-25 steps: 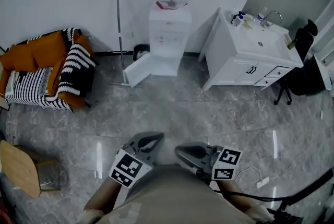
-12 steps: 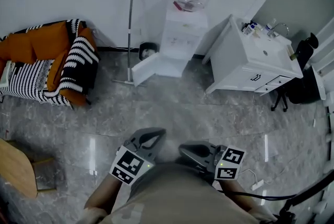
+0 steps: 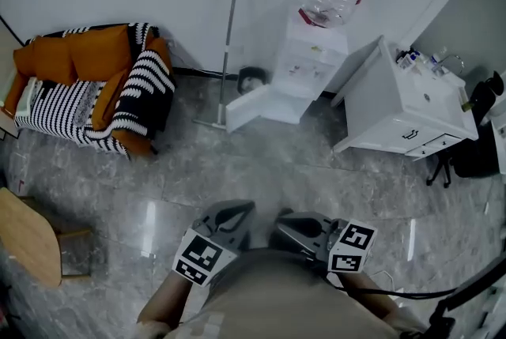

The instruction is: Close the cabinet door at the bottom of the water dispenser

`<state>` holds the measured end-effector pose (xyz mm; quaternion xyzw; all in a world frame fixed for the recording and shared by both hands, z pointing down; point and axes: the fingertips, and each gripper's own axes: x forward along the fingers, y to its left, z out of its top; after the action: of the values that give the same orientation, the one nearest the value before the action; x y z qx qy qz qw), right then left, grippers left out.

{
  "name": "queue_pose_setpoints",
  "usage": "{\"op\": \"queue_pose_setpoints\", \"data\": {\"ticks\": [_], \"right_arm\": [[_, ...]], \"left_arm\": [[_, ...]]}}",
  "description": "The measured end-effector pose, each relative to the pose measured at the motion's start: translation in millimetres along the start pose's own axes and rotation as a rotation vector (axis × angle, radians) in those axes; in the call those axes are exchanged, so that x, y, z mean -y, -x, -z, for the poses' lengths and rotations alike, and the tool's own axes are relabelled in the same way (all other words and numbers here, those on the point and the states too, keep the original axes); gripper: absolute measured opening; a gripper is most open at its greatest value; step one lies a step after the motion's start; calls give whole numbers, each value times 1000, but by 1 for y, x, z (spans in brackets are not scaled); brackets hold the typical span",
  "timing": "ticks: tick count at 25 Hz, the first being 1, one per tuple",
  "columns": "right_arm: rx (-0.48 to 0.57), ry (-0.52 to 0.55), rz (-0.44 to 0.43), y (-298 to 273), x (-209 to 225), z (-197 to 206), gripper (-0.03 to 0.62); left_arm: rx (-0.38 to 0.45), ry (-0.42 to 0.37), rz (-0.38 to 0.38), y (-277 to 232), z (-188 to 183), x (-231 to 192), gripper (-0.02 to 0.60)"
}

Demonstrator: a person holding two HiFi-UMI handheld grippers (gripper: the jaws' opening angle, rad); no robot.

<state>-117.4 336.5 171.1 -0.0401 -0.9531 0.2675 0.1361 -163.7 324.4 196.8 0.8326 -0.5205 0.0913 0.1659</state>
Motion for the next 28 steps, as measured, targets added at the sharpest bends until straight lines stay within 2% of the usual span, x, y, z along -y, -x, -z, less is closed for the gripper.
{"op": "queue_pose_setpoints", "data": {"ticks": [3,6,12,18,23,28], "right_arm": [[-15,-1,-31,-6,5,-3,15],[-27,-21,-20,-7,16,-5,15],[68,-109,51,21,52,-13,15],[75,-164,35,48,82,-20,15],[129,-215,18,75,112,-34,15],[196,-184,16,110,147,-59,15]], "left_arm": [[-3,16,-18,-1,-2,-5,-9],[-10,11,-12,-11,-9,-7,-9],[-64,-49,48,-49,-16,2,-9],[-99,-96,96,-97,-35,22,-9],[-148,-164,115,-136,-54,35,-9],[-182,-210,94,-180,-78,45,-9]]}}
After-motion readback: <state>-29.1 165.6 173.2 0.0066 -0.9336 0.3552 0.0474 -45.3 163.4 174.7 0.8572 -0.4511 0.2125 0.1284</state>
